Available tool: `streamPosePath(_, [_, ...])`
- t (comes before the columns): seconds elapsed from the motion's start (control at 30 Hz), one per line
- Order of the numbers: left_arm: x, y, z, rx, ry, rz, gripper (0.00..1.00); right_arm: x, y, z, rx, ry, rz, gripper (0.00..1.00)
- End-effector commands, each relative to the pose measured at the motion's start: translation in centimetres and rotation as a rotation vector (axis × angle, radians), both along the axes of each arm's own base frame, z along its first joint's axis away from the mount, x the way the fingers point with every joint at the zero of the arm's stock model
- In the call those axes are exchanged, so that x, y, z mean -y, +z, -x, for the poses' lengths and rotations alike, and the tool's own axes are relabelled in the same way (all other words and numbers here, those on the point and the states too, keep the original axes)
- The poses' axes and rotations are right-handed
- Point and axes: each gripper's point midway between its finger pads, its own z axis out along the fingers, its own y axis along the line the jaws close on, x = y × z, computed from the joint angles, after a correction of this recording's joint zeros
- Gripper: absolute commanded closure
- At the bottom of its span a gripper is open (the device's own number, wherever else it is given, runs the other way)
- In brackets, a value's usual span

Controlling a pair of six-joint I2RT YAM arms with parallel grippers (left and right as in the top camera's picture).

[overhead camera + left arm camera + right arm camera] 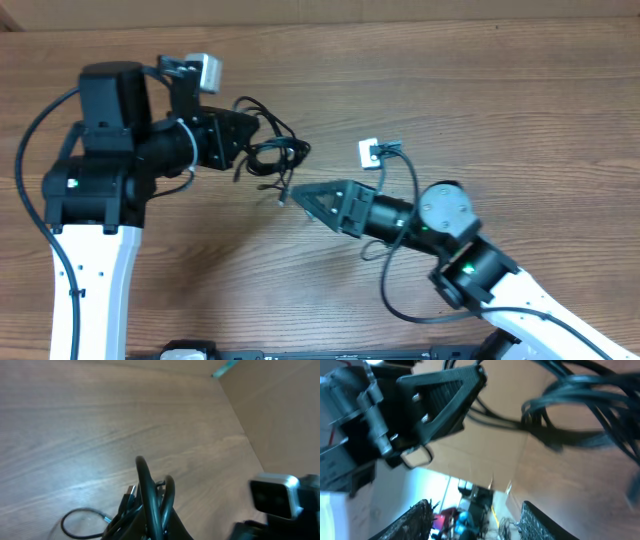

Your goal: Untangle cables

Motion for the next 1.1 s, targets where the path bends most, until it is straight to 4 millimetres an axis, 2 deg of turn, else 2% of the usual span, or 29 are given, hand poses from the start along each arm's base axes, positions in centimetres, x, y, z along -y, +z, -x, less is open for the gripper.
streamPosePath(0.0, [1.4, 0.2, 0.3, -0.029, 0.004, 0.018, 0.96, -0.4, -0.4, -2.8, -0.031, -0.14, -0.038, 0.46])
streamPosePath(0.07, [2.4, 0.2, 0.8, -0.031, -0.03, 0.018, 0.96, -0.4, -1.3, -4.2, -0.087, -0.194, -0.056, 0.49])
streamPosePath(0.23, [3.7, 0.1, 1.6, -0.037, -0.074, 0.019, 0.96, 0.6, -3.2, -6.9, -0.194, -0.335, -0.073, 0.5])
streamPosePath(0.43, [5.9, 0.4, 3.0, -0.051, -0.157, 0.045, 0.96, 1.8, -2.7, -8.3, -0.177, -0.44, -0.099, 0.5])
streamPosePath(0.53, [7.0, 0.2, 3.9, -0.064, -0.196, 0.041, 0.96, 2.4, -2.5, -8.9, -0.176, -0.484, -0.113, 0.57])
streamPosePath(0.6, [7.4, 0.0, 4.4, -0.073, -0.214, 0.037, 0.96, 2.7, -2.6, -9.1, -0.204, -0.503, -0.134, 0.68])
streamPosePath(0.7, [7.2, -0.3, 4.3, -0.074, -0.198, 0.018, 0.96, 2.8, -2.7, -9.2, -0.213, -0.509, -0.133, 0.96])
streamPosePath(0.77, [5.9, -0.9, 3.2, -0.067, -0.128, -0.033, 0.96, 2.6, -3.0, -9.0, -0.212, -0.484, -0.116, 0.96])
streamPosePath(0.83, [2.9, -1.9, 1.3, -0.07, 0.034, -0.121, 0.96, 2.0, -2.9, -8.4, -0.167, -0.421, -0.081, 0.96])
streamPosePath(0.9, [-1.1, -2.8, -0.4, -0.102, 0.25, -0.188, 0.96, 1.7, -2.6, -7.8, -0.105, -0.356, -0.044, 0.96])
streamPosePath(1.0, [-5.5, -3.5, -1.3, -0.15, 0.437, -0.216, 0.96, 2.2, -1.6, -7.5, -0.07, -0.299, -0.051, 0.96])
streamPosePath(1.07, [-6.5, -4.0, -1.0, -0.188, 0.454, -0.199, 0.96, 3.0, 0.2, -7.4, -0.03, -0.266, -0.097, 0.96])
